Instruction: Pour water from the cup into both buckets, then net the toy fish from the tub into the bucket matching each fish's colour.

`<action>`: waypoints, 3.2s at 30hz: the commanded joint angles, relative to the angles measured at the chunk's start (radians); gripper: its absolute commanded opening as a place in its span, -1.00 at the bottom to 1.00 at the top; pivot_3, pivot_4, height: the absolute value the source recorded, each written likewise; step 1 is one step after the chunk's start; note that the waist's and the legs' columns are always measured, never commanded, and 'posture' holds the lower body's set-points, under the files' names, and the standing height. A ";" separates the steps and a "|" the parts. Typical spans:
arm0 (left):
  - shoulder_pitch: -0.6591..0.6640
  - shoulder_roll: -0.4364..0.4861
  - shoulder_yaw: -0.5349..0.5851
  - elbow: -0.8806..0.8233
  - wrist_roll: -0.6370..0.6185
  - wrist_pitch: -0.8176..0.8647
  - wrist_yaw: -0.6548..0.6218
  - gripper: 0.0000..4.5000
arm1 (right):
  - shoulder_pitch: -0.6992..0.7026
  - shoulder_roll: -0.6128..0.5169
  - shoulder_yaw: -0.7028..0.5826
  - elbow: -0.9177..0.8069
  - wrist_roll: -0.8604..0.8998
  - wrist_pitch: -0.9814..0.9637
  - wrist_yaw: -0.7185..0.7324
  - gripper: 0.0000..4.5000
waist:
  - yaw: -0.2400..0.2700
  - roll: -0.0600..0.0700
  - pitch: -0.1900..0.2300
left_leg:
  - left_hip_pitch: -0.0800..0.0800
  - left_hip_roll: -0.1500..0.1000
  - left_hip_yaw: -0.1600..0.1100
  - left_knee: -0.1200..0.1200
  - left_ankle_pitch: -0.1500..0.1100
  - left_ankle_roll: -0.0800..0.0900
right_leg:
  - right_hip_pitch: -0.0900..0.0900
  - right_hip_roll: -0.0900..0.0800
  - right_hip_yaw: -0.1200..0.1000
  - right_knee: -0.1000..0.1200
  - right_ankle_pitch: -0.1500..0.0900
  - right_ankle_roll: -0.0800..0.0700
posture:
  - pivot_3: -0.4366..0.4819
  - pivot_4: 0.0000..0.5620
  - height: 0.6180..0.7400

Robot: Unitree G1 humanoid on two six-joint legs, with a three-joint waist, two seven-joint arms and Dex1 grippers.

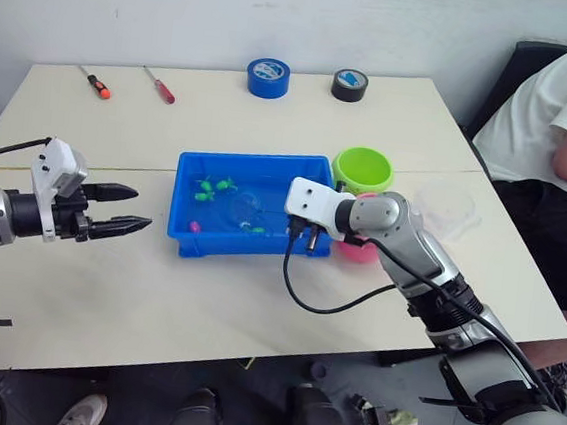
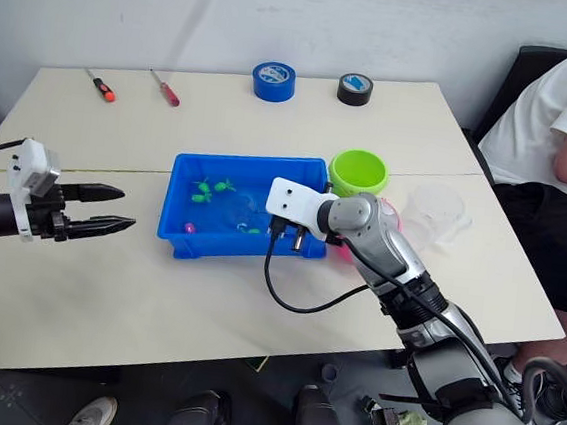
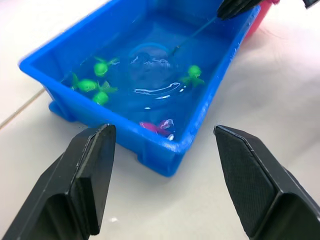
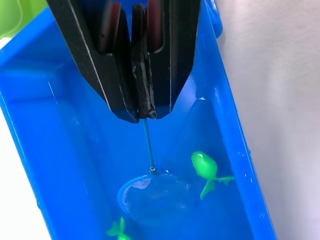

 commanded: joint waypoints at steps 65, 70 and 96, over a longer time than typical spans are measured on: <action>-0.281 -0.145 -0.146 0.046 -0.033 -0.024 -0.045 0.54 | 0.188 -0.288 -0.496 -0.401 0.424 0.353 0.063 -1.00 | 0.028 0.000 0.000 | -0.003 0.001 0.000 0.001 -0.002 0.000 | 0.000 0.002 -0.001 -0.003 -0.001 -0.002 | -0.05 -0.47 0.89; -0.336 -0.180 -0.173 0.102 -0.021 -0.038 -0.064 0.54 | 0.330 -0.428 -0.664 -0.546 0.498 0.445 0.067 -1.00 | 0.037 0.000 0.000 | -0.003 0.001 0.000 0.001 -0.003 0.001 | 0.000 0.002 0.000 -0.004 -0.001 -0.001 | -0.05 -0.47 0.89; -0.600 -0.327 -0.271 0.512 0.125 -0.232 -0.199 0.54 | 1.010 -0.651 -0.814 -0.835 0.067 0.004 -0.233 -1.00 | 0.056 0.000 0.000 | -0.003 -0.001 0.000 0.003 -0.003 0.001 | 0.001 0.003 0.001 -0.005 0.000 0.001 | -0.05 -0.47 0.89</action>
